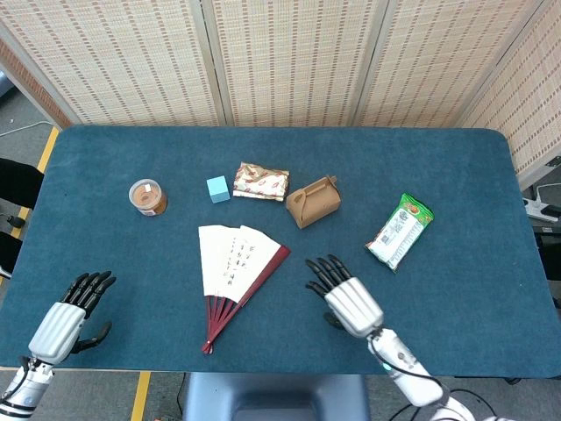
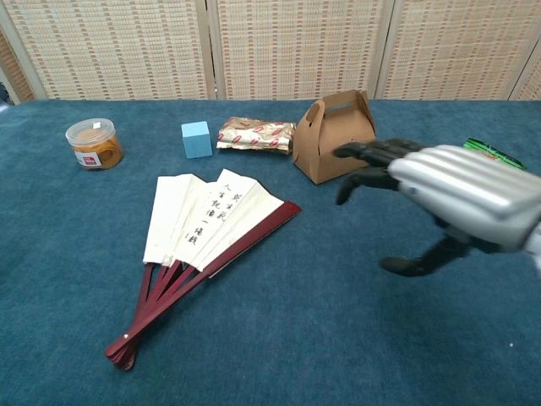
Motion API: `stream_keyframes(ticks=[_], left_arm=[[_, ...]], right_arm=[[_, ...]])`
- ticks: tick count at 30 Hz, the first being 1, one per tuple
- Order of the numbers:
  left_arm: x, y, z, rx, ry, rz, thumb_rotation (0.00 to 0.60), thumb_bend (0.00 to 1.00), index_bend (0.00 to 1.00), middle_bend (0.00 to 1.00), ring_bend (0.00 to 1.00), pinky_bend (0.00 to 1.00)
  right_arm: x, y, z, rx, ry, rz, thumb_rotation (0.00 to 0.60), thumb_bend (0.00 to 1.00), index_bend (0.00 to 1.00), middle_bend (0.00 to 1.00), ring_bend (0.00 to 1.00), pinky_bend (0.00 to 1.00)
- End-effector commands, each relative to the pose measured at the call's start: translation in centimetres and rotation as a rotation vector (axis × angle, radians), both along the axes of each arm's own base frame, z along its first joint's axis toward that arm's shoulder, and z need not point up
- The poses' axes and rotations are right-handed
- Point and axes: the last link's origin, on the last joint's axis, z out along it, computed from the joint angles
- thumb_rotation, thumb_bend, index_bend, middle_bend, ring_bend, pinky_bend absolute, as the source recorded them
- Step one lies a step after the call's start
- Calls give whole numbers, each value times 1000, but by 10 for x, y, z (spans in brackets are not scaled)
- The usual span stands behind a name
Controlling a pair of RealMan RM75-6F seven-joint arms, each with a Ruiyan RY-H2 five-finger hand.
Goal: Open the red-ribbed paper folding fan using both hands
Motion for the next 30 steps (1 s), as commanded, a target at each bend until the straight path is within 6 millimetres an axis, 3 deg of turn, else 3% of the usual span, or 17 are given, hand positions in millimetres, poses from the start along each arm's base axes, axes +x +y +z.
stream_keyframes(ticks=[1, 9, 19, 30], left_arm=[[-3, 3, -2, 3, 10, 14, 600, 416, 0, 0, 0, 26], [-16, 12, -4, 7, 34, 64, 600, 429, 0, 0, 0, 25], [-19, 12, -1, 30, 47, 65, 600, 427, 0, 0, 0, 25], [-18, 13, 2, 71, 97, 46, 600, 428, 0, 0, 0, 24]], right_arm=[[45, -29, -38, 12, 7, 30, 600, 156, 312, 0, 0, 0], [78, -46, -92, 46, 58, 30, 600, 156, 355, 0, 0, 0], [85, -52, -128, 58, 46, -13, 600, 156, 381, 0, 0, 0], [90, -54, -156, 3, -40, -41, 600, 156, 513, 11, 0, 0]])
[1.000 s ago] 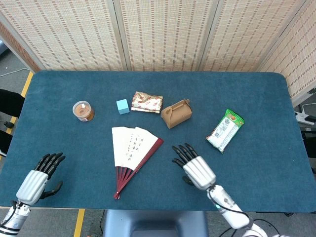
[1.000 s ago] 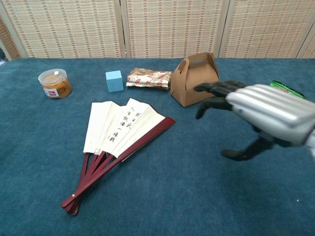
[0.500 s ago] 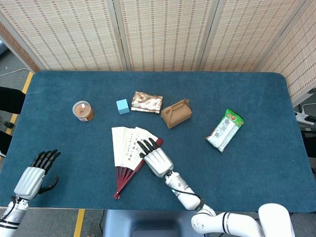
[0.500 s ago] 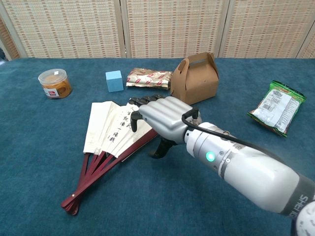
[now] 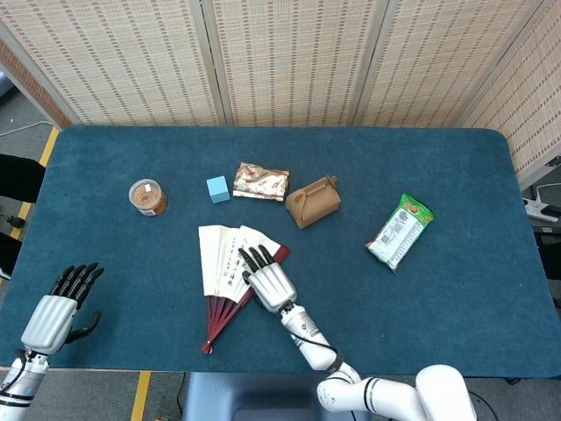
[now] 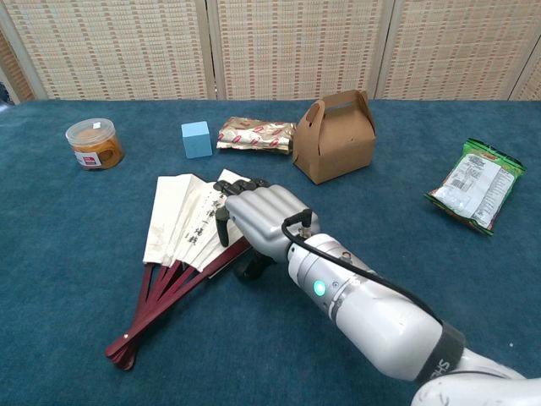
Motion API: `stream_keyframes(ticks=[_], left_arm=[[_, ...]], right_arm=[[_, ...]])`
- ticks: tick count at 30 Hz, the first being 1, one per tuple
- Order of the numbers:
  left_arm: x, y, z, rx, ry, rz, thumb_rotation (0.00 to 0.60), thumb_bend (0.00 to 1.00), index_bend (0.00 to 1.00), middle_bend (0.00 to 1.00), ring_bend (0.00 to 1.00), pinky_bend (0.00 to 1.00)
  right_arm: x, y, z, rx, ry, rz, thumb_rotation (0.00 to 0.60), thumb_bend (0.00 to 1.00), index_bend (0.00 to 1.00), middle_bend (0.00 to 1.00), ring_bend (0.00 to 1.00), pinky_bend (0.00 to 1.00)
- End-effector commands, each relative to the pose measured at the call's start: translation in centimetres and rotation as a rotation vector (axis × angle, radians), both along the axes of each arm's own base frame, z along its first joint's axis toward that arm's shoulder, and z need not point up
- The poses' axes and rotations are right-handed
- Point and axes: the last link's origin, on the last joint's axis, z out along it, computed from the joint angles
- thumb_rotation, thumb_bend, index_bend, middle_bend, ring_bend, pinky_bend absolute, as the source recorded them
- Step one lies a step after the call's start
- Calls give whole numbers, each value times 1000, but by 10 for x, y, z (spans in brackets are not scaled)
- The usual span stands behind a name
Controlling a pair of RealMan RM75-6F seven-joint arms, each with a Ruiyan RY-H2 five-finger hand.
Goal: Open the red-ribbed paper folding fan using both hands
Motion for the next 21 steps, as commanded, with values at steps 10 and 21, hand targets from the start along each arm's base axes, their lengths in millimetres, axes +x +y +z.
stream_keyframes(ticks=[10, 21], left_arm=[[-3, -1, 3, 25, 25, 8, 600, 428, 0, 0, 0, 22], [-2, -5, 1, 31, 41, 9, 600, 428, 0, 0, 0, 23]], right_arm=[[22, -5, -9, -15, -26, 38, 600, 224, 576, 51, 0, 0], [25, -6, 14, -121, -66, 127, 600, 739, 683, 120, 0, 0]])
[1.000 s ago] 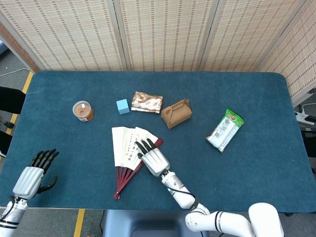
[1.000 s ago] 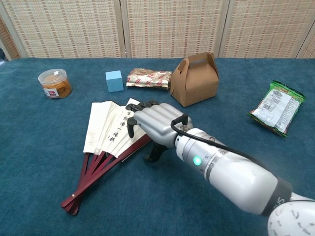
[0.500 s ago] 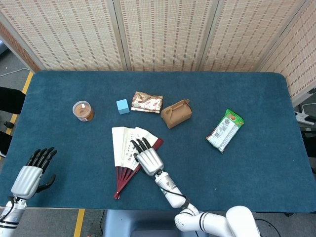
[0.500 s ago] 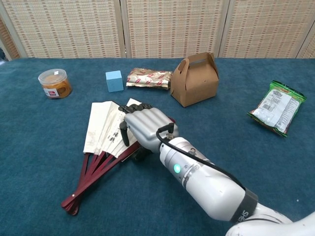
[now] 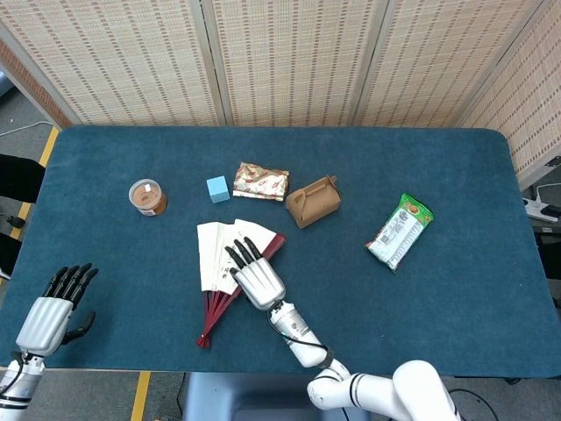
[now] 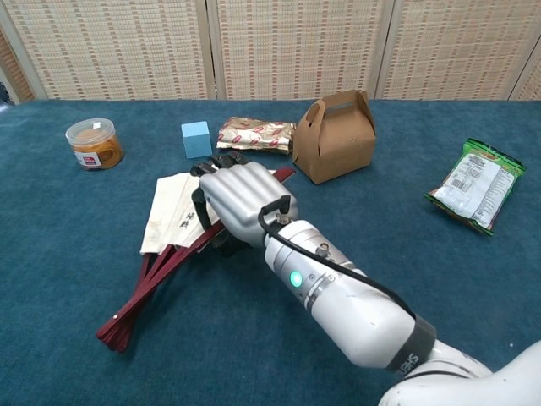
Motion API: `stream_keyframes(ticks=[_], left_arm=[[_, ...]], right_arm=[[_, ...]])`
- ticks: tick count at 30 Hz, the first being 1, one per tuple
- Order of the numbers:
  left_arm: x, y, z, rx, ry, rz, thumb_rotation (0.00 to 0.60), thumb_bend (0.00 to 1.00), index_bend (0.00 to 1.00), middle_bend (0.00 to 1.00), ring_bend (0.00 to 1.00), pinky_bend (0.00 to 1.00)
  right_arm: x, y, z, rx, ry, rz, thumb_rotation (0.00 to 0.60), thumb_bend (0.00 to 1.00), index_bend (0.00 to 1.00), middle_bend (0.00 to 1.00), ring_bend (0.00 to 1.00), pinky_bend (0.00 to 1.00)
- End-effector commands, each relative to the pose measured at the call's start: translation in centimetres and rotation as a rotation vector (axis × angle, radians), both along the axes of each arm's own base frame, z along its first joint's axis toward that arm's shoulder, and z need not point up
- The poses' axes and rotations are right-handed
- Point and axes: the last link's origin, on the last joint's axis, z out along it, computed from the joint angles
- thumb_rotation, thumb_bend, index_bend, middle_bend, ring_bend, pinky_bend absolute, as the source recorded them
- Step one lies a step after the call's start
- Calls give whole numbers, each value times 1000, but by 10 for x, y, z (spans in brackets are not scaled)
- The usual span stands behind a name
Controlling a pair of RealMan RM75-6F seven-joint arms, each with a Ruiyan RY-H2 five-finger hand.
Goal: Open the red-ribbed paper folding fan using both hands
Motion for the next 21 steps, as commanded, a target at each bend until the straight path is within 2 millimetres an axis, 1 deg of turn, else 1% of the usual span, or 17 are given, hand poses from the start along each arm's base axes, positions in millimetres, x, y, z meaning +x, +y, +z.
stream_keyframes(ticks=[1, 3, 6, 8, 12, 14, 15, 17, 19, 21], left_arm=[[1, -1, -1, 3, -2, -2, 600, 428, 0, 0, 0, 23], [0, 0, 1, 5, -11, 5, 600, 428, 0, 0, 0, 23], [0, 1, -2, -13, -55, 23, 600, 438, 7, 0, 0, 24], [1, 1, -7, -42, -112, 37, 600, 445, 57, 0, 0, 25], [3, 8, -19, -127, -252, 73, 600, 445, 198, 0, 0, 27], [4, 12, -24, -162, -317, 87, 600, 445, 224, 0, 0, 26], [7, 15, -28, -192, -367, 97, 600, 445, 222, 0, 0, 25], [13, 18, -35, -238, -450, 102, 600, 442, 170, 0, 0, 22], [25, 21, -44, -289, -548, 91, 600, 431, 57, 0, 0, 18], [41, 26, -54, -313, -686, 81, 600, 418, 3, 0, 0, 13]], right_arm=[[2, 0, 13, -17, -35, 19, 600, 745, 684, 120, 0, 0], [7, 1, 26, -34, -64, 36, 600, 746, 686, 120, 0, 0], [18, 4, 47, -44, -123, 61, 600, 746, 701, 132, 0, 0], [26, 7, 62, -45, -157, 74, 600, 747, 711, 137, 0, 0], [44, 12, 98, -33, -236, 64, 600, 746, 714, 137, 0, 0], [50, 12, 111, -24, -258, 50, 600, 746, 714, 137, 0, 0], [53, 12, 119, -17, -271, 40, 600, 746, 714, 137, 0, 0], [59, 11, 128, 8, -293, 17, 600, 746, 717, 137, 0, 0], [65, 11, 135, 45, -316, -18, 600, 746, 719, 137, 0, 0], [71, 9, 141, 74, -330, -46, 600, 746, 719, 137, 0, 0]])
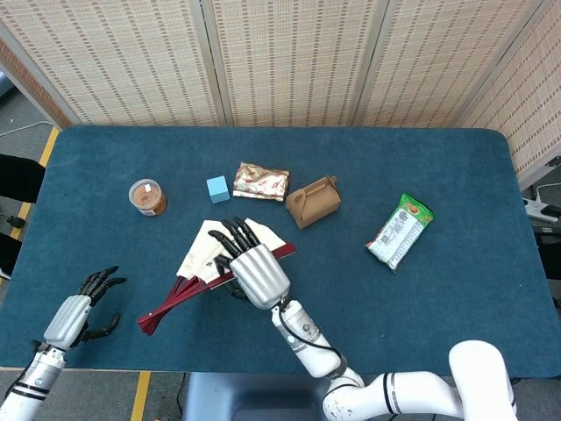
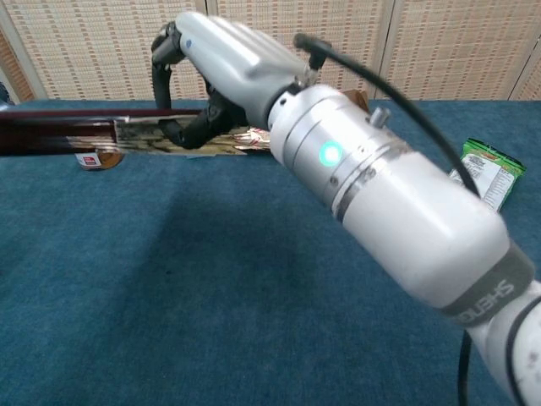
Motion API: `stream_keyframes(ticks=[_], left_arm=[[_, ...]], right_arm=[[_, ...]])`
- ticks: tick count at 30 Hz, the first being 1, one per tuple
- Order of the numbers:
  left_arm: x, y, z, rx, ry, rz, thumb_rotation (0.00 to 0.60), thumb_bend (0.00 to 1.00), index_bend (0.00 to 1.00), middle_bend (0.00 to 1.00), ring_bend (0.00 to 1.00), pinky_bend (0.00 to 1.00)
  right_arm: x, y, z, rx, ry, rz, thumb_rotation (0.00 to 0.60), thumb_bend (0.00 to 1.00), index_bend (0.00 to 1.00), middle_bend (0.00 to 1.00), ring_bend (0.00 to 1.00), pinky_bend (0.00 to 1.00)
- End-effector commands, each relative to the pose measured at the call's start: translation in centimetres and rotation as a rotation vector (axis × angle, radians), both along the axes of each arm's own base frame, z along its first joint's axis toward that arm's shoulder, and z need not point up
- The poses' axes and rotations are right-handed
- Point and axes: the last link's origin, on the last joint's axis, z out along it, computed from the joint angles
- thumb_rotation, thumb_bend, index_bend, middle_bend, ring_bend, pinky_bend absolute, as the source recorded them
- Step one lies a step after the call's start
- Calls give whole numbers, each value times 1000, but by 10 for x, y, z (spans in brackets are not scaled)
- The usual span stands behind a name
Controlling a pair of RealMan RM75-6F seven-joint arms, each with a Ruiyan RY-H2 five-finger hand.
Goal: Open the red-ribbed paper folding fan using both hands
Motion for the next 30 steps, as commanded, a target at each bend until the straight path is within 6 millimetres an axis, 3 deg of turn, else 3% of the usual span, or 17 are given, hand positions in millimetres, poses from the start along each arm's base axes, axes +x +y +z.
stream_keyframes(ticks=[1, 4, 8, 11, 15, 24, 28, 30], left_arm=[[34, 13, -28, -88, -282, -10, 600, 415, 0, 0, 0, 11], [54, 30, -41, -35, -377, -31, 600, 410, 0, 0, 0, 6], [67, 55, -55, 71, -369, -53, 600, 407, 0, 0, 0, 3], [68, 57, -57, 78, -365, -54, 600, 403, 0, 0, 0, 2], [90, 68, -73, 133, -384, -112, 600, 395, 0, 0, 0, 2], [100, 86, -87, 100, -442, -88, 600, 392, 1, 0, 0, 2], [108, 82, -89, 55, -538, -94, 600, 388, 84, 0, 0, 2], [112, 77, -89, 39, -576, -109, 600, 388, 208, 0, 0, 2]], right_arm=[[8, -11, 23, 40, -15, -67, 600, 746, 719, 137, 0, 0], [14, -12, 25, 71, -28, -99, 600, 746, 719, 137, 0, 0], [19, -13, 26, 112, -50, -137, 600, 746, 719, 137, 0, 0], [19, -13, 27, 114, -51, -140, 600, 746, 719, 137, 0, 0], [22, -15, 26, 143, -66, -161, 600, 746, 719, 137, 0, 0], [26, -11, 24, 162, -65, -153, 600, 746, 719, 137, 0, 0], [26, -14, 21, 164, -60, -161, 600, 746, 719, 137, 0, 0], [27, -14, 19, 170, -65, -165, 600, 746, 719, 137, 0, 0]])
